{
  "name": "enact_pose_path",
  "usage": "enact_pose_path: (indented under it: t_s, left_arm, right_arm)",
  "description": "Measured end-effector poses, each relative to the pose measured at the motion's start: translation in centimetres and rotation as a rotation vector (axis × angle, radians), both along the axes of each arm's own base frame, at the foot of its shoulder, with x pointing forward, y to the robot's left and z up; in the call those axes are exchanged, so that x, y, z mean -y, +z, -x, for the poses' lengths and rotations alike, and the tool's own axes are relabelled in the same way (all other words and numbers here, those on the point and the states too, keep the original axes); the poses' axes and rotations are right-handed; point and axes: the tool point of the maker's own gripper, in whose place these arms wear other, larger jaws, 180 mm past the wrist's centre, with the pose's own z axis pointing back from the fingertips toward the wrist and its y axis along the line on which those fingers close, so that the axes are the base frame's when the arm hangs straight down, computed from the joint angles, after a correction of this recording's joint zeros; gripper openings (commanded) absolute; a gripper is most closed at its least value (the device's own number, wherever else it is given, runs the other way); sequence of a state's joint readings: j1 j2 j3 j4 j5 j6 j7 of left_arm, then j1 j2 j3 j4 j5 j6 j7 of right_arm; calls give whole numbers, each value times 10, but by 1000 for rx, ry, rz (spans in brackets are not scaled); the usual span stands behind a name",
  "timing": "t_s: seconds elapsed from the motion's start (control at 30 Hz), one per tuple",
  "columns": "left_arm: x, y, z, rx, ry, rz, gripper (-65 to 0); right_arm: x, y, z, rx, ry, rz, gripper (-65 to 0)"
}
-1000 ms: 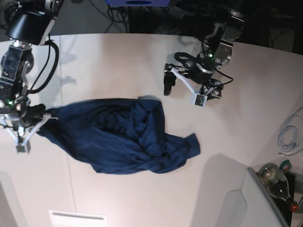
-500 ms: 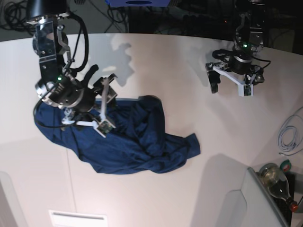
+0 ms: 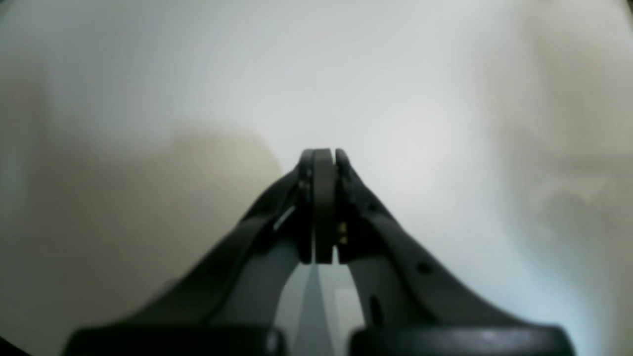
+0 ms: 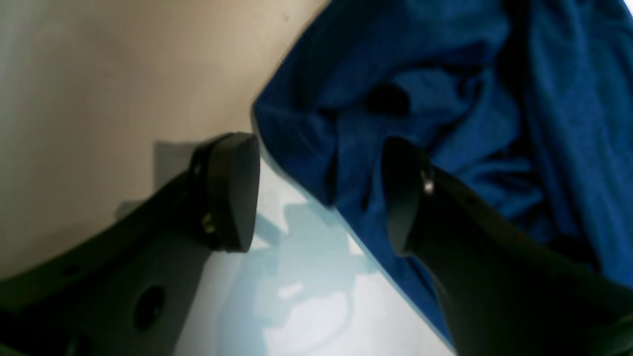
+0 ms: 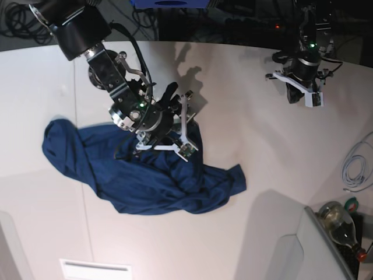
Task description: Layout the t-shirt on the table in an organized manner, then fold the t-shirt properly
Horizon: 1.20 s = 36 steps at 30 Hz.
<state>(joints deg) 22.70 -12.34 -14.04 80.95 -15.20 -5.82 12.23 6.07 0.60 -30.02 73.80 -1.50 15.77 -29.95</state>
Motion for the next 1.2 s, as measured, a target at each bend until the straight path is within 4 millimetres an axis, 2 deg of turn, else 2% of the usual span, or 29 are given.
enact_pose_path:
  t_s: [0.1,0.13,0.17,0.27,0.3,0.37,0.47,0.57,0.63,0.73,0.8,0.87,0.9,0.97,1.0,1.07,1.1,1.17,1.2]
  left_arm:
    - [-1,-4,7,-17,3,-3,-650]
    - [-1,-4,8,-19,4,-2,-650]
    - [-1,-4,8,-18,4,-2,-650]
    - [-1,-2,6,-10,4,-2,-650]
    - [-2,-2,5,-9,3,-3,-650]
    - [-2,-2,5,-8,3,-4,-650]
    - [-2,-1,3,-6,3,-6,-650]
    - [-1,3,-1,10,-1,-7,-650]
    - [1,14,-10,37,-9,-16,-650]
    - [9,45,-31,133,-40,-18,-650]
    - [14,61,-41,182,-55,-21,-650]
    - [18,74,-47,220,-65,-23,-650]
    - [19,77,-48,228,-68,-24,-650]
    - [20,76,-49,222,-66,-22,-650]
    - [22,76,-50,225,-68,-18,-650]
    - [30,75,-51,228,-72,-1,-650]
    - [36,74,-53,230,-73,7,-650]
    - [56,72,-57,234,-108,38,-650]
    - [72,70,-58,233,-138,61,-650]
  right_arm:
    - [-1,-15,-2,-40,-16,19,-305]
    - [3,-19,-4,-48,-18,35,-324]
    - [5,-23,-4,-58,-21,44,-371]
    - [5,-18,-4,-44,-23,40,-642]
    - [2,-14,-1,-32,-28,23,-650]
    - [-8,-3,10,-17,-20,-20,-635]
    - [-29,11,30,-15,-9,-83,-650]
    - [-52,14,53,-44,52,-86,-650]
    - [-74,16,72,-48,138,-92,-650]
    - [-98,15,99,-65,228,-101,-645]
    - [-106,9,108,-94,242,-93,-593]
    - [-109,8,109,-102,242,-95,-455]
    - [-108,9,109,-100,242,-91,-372]
    - [-98,15,111,-94,238,-67,-248]
    - [-91,24,110,-69,226,-78,-219]
    - [-72,45,111,-10,223,-105,-228]
    - [-58,54,104,9,174,-122,-239]
    - [-11,61,76,43,-39,-118,-248]
    - [23,59,58,66,-148,-80,-245]
